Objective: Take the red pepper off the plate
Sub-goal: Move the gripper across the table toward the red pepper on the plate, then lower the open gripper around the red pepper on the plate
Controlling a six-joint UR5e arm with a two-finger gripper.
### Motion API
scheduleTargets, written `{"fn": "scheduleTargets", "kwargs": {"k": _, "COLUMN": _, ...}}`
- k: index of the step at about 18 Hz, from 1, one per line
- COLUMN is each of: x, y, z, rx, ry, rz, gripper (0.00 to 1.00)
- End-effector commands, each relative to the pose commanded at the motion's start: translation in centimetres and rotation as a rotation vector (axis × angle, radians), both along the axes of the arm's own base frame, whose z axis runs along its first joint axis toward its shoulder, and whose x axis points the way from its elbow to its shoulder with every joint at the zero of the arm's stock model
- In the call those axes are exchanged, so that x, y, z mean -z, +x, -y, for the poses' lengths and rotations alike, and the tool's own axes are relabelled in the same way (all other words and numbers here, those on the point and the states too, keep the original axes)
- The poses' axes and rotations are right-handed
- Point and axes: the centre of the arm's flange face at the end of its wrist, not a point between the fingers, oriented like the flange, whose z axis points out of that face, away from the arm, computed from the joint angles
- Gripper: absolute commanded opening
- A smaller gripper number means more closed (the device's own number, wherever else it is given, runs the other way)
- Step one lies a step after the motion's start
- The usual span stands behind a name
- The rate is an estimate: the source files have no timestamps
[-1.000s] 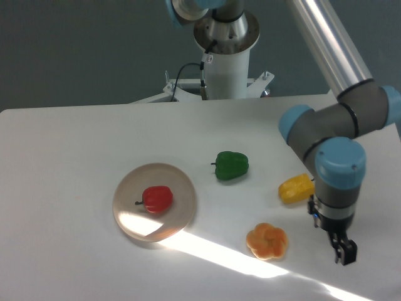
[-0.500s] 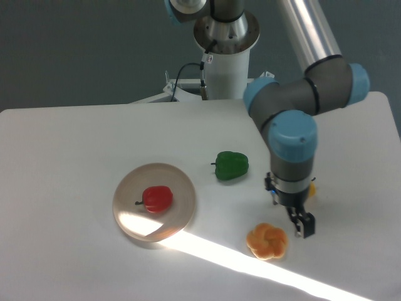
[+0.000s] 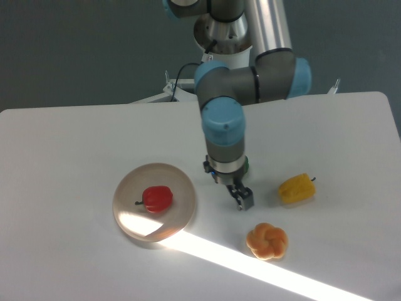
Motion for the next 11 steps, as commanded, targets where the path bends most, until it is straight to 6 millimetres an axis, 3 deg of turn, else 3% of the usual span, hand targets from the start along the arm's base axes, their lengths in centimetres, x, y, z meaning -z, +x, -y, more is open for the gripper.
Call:
{"fn": "scheduleTargets", "kwargs": {"k": 2, "x": 0.5, "y": 2.4, "z": -1.0, "rx": 0.024, "ry": 0.005, "rz": 0.004, "gripper": 1.0}}
{"fn": "scheduleTargets", "kwargs": {"k": 7, "x": 2.1, "y": 5.9, "z": -1.9, "rx": 0.064, "ry": 0.037, "rz": 0.06, "gripper": 1.0}}
{"fn": "scheduleTargets", "kwargs": {"k": 11, "x": 3.1, "y": 7.5, "z": -3.1, "rx": 0.073, "ry": 0.071, "rz": 0.084, "gripper": 1.0}}
